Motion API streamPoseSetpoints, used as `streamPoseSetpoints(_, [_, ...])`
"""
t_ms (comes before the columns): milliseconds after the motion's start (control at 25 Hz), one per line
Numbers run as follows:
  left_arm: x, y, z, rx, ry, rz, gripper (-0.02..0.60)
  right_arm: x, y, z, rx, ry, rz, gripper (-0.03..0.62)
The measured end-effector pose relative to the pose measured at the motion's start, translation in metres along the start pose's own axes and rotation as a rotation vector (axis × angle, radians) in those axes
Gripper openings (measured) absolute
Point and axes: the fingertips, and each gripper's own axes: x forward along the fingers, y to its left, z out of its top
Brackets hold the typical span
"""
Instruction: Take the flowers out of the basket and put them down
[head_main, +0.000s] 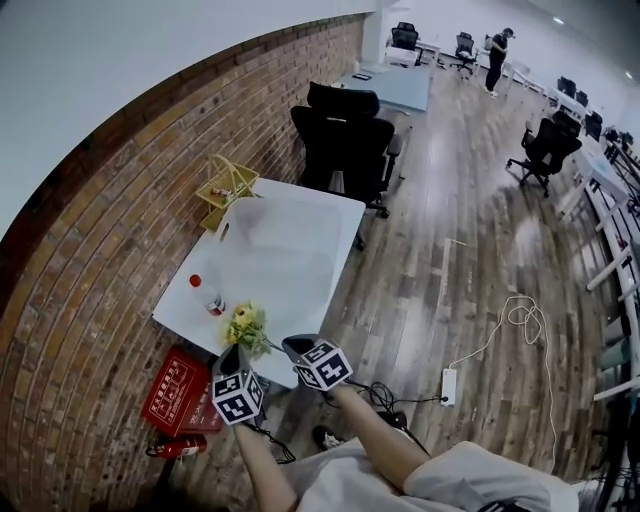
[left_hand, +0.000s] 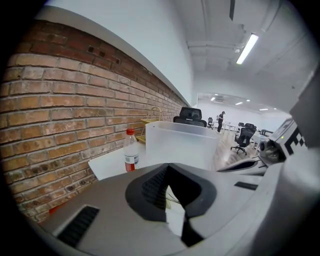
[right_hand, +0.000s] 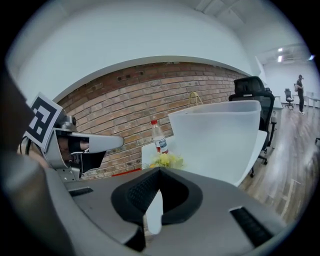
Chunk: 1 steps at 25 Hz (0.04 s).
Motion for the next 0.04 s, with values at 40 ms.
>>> streamPoseSetpoints(40, [-0.0025,0.0005,-0.0012,0.003,0.003,-0.003,0.025,0.0007,0.001,0.0004,0.012,-0.003,0.003,-0.006])
